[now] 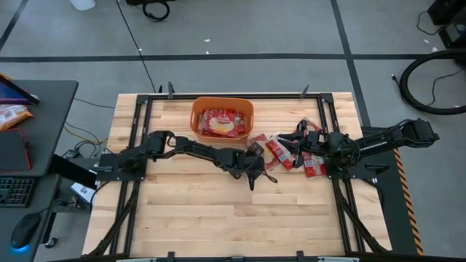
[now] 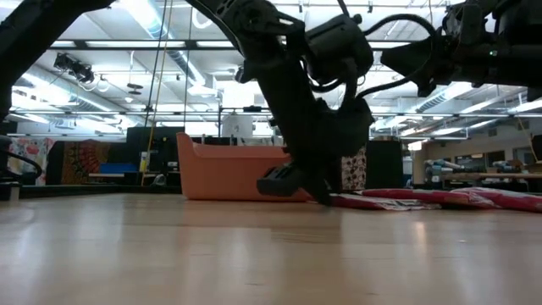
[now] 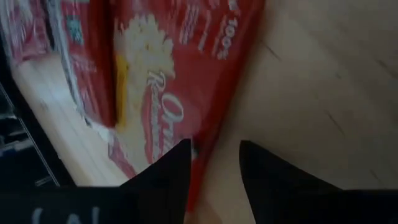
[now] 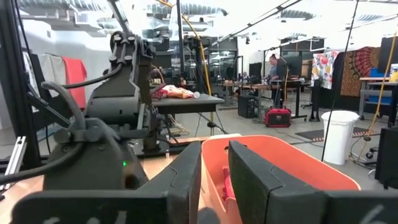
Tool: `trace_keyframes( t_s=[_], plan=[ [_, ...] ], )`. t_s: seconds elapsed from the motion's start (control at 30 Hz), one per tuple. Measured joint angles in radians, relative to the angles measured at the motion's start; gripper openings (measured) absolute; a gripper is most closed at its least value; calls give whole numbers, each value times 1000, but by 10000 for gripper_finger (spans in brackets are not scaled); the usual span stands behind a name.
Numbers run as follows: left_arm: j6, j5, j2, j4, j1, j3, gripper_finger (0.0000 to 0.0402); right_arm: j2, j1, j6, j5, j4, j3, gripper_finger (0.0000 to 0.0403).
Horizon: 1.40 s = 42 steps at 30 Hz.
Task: Sort popcorn bags into baskets
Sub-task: Put the red popcorn bag into the orange bin
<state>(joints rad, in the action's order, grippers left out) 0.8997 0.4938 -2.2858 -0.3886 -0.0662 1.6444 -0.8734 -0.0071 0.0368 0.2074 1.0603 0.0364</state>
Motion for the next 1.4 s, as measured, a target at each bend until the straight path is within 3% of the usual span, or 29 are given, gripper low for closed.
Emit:
trace_keyframes(
  t_s=[0.23,0.43,0.53,0.7,0.83,1.2,1.4],
  plan=[
    [-13,-8,-5,46,28,0,141,0,0,0,-1,1,0,87],
    [-24,-91,-15,7,69,6,137,0,0,1,-2,2,1,87],
    [-24,-91,-29,11,76,6,109,0,0,15,-2,2,1,87],
    [-88,-80,-26,3,59,5,17,2,0,18,-2,0,1,87],
    [-160,-97,16,-71,31,0,9,2,0,11,-2,1,1,87],
    [-530,-109,231,-436,-95,-2,2,2,2,-6,-19,1,1,87],
    [-778,-86,370,-637,-109,-1,1,2,4,-38,-52,1,1,87]
  ],
)
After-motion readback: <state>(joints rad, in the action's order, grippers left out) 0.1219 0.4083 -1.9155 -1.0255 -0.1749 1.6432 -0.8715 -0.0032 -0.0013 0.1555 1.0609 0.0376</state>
